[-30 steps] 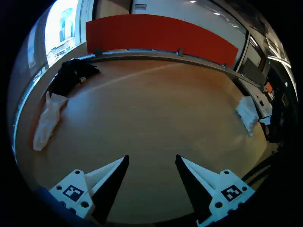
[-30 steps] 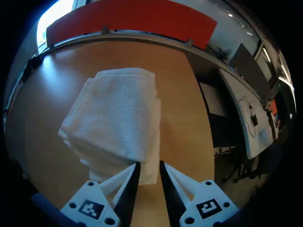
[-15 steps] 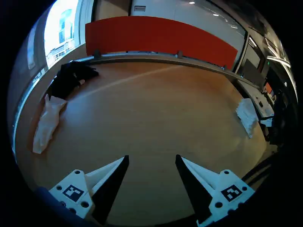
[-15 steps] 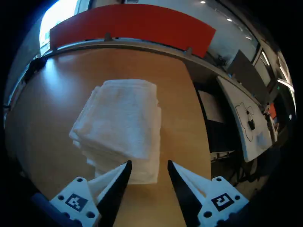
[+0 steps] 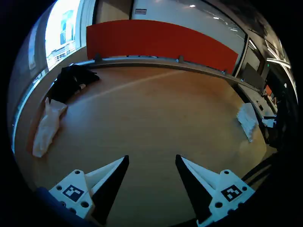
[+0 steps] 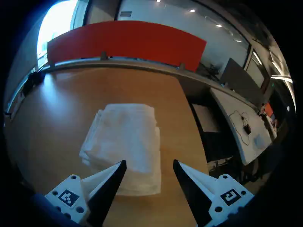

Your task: Fold towel

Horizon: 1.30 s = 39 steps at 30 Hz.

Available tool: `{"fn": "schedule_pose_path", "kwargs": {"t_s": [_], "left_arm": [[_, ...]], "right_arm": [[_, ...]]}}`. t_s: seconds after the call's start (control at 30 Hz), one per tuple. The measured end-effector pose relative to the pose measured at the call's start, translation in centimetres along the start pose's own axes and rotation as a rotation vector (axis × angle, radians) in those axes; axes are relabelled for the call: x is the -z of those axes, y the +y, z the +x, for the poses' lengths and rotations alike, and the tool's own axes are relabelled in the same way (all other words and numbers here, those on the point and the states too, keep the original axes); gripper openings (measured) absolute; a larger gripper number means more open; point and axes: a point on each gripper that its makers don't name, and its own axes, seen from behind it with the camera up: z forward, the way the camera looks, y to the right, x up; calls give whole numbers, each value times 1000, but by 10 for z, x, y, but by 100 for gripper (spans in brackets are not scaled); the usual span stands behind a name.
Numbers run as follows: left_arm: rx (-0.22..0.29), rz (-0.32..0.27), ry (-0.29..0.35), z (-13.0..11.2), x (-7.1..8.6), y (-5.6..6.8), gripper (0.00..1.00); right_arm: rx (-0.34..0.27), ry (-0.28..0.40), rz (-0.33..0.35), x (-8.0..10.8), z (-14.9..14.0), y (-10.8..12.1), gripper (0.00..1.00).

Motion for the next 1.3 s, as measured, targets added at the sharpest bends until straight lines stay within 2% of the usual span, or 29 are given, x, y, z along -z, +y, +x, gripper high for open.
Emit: {"fn": "schedule_pose_path", "kwargs": {"t_s": [0.3,0.5,0.7,0.87,1.1,1.3], "left_arm": [[7,12,55,21,-2,-6,91],[4,32,118,40,-3,-12,91],[8,55,203,64,-2,-17,91],[1,70,279,84,-1,-21,90],[-37,97,418,116,7,-26,90],[-29,123,484,134,10,-34,90]], "right_arm": [[-123,221,11,15,53,-20,96],[-152,364,-10,27,87,-26,96],[-159,477,-8,40,119,-38,99],[-156,536,12,49,140,-54,100],[-134,590,32,61,167,-80,100],[-112,625,46,67,186,-106,100]]}}
